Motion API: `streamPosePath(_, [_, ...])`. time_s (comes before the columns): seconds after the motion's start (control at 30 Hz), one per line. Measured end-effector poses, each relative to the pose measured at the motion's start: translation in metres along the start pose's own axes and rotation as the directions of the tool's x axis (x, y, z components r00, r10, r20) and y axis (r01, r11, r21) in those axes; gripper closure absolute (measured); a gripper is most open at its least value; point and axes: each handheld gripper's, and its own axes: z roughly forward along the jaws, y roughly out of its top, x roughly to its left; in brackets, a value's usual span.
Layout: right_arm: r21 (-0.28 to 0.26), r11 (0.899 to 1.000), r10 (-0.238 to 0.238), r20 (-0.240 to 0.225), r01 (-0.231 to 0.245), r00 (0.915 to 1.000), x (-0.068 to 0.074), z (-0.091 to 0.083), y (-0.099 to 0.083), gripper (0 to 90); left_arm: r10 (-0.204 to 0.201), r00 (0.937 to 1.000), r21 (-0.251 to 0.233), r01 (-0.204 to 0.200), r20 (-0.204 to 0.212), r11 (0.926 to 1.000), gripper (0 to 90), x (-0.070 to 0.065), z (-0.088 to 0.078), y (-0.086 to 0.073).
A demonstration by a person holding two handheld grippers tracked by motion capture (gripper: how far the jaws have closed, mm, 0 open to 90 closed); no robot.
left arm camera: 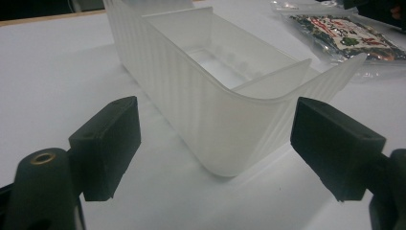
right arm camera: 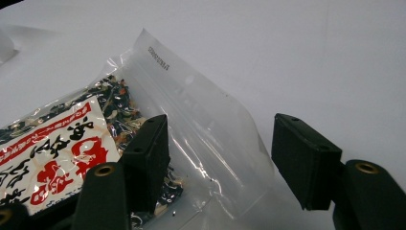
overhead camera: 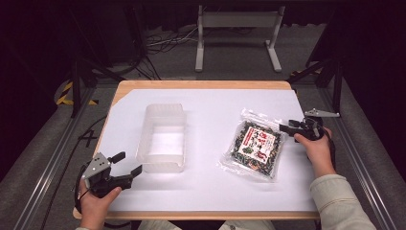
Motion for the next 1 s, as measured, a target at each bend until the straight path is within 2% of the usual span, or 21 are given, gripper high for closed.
streamPosePath(0.07, [0.02, 1.0, 0.001, 0.004, -0.001, 1.0, -0.0001, 0.002, -0.0019, 40.2, -0.003, 1.0, 0.001, 0.003, 0.001, 1.0, 18.7, -0.0001, 0.0002, -0.0002])
streamPosePath(0.17, [0.024, 1.0, 0.018, -0.019, -0.018, 0.9997, -0.0007, 0.0035, -0.004, 42.1, 0.001, 1.0, 0.005, -0.001, 0.0, 1.0, 18.8, 0.0004, 0.0009, -0.0007])
streamPosePath(0.23, [0.023, 0.999, 0.036, -0.043, -0.035, 0.9984, -0.0004, 0.004, -0.0044, 42.4, 0.0, 1.0, 0.006, 0.0, 0.002, 1.0, 18.8, 0.0007, 0.0017, -0.0013])
streamPosePath(0.3, [0.009, 0.997, 0.081, -0.088, -0.081, 0.9928, -0.0005, 0.0048, -0.0051, 40.0, 0.0, 1.0, 0.006, 0.0, 0.003, 1.0, 18.7, 0.0008, 0.0013, -0.0011])
streamPosePath(0.47, [0.019, 0.996, 0.088, -0.082, -0.087, 0.9927, -0.002, 0.005, -0.0053, 42.8, -0.002, 1.0, 0.004, 0.002, 0.004, 1.0, 18.8, 0.0008, 0.0013, -0.0012])
streamPosePath(0.6, [0.037, 0.996, 0.081, -0.07, -0.078, 0.9943, -0.0013, 0.0043, -0.0056, 50.3, -0.002, 1.0, 0.005, 0.002, 0.002, 1.0, 18.7, 0.0006, 0.0017, -0.0013])
streamPosePath(0.7, [0.062, 0.995, 0.084, -0.088, -0.079, 0.9926, -0.0015, 0.0046, -0.0068, 56.0, -0.004, 1.0, 0.004, 0.004, 0.002, 1.0, 18.7, 0.0007, 0.0017, -0.0014])
streamPosePath(0.83, [0.081, 0.996, 0.056, -0.096, -0.048, 0.9938, 0.0005, 0.0053, -0.0069, 62.2, -0.004, 1.0, 0.005, 0.004, 0.0, 1.0, 18.7, 0.0006, 0.0016, -0.0014])
streamPosePath(1.0, [0.086, 0.995, 0.067, -0.106, -0.058, 0.9921, 0.0005, 0.0019, -0.0047, 78.2, -0.006, 1.0, 0.004, 0.006, 0.0, 1.0, 18.7, 0.001, 0.0016, -0.0015])
